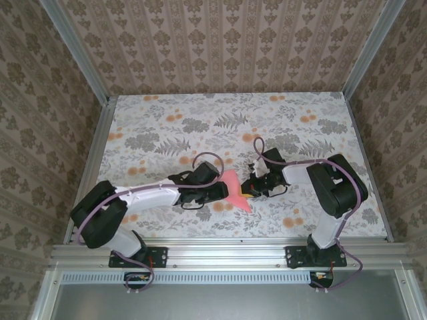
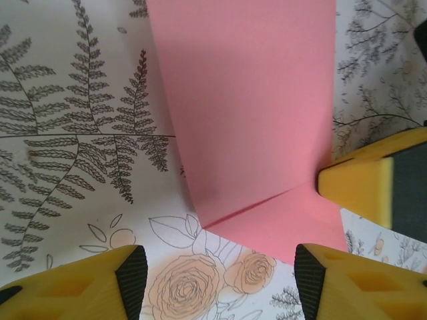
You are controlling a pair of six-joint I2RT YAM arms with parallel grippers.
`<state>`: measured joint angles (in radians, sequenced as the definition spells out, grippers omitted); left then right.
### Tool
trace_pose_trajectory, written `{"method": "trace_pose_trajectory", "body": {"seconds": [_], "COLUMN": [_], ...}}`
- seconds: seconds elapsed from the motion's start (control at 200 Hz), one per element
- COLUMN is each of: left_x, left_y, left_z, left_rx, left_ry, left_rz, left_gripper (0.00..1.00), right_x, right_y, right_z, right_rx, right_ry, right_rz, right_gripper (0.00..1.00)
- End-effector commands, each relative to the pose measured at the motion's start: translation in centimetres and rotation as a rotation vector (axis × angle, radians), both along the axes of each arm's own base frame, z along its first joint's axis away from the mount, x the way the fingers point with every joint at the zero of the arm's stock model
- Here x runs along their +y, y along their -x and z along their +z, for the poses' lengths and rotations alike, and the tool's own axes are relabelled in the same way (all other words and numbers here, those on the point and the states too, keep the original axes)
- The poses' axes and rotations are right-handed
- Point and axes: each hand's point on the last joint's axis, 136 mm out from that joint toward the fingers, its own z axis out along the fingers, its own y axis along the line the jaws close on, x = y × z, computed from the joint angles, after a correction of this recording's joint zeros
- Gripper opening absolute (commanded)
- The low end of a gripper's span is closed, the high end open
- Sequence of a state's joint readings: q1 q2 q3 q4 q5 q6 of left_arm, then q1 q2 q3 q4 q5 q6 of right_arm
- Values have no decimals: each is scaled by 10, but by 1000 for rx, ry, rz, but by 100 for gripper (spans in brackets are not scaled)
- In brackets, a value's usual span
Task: Fold a paper plane with a square sheet of paper (pick it up from the middle)
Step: Turn over the paper at the center of the table, then fold the wing for the fifth time at the center of the table.
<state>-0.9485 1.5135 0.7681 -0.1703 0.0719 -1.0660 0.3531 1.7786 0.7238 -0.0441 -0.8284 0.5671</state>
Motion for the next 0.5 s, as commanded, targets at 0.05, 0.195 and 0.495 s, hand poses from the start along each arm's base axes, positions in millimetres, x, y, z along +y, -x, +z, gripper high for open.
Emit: {"method": "trace_pose_trajectory", "body": {"seconds": [0.05, 0.195, 0.495], "left_x": [-8, -10, -22], "left_y": [-2, -3, -8], "left_z": [-6, -16, -22], "left_rx": [38, 56, 66], "left_ry": [38, 50, 83], "left_rz": [73, 106, 115], "left_gripper": [64, 64, 61], "right_x": [-10, -11, -12], "right_y": [3, 2, 2], "right_z": [-24, -24, -31], "right_rx": [43, 45, 60], "right_ry": [31, 27, 23], "right_rz": [-58, -66, -78], "right_gripper": [5, 6, 7]}}
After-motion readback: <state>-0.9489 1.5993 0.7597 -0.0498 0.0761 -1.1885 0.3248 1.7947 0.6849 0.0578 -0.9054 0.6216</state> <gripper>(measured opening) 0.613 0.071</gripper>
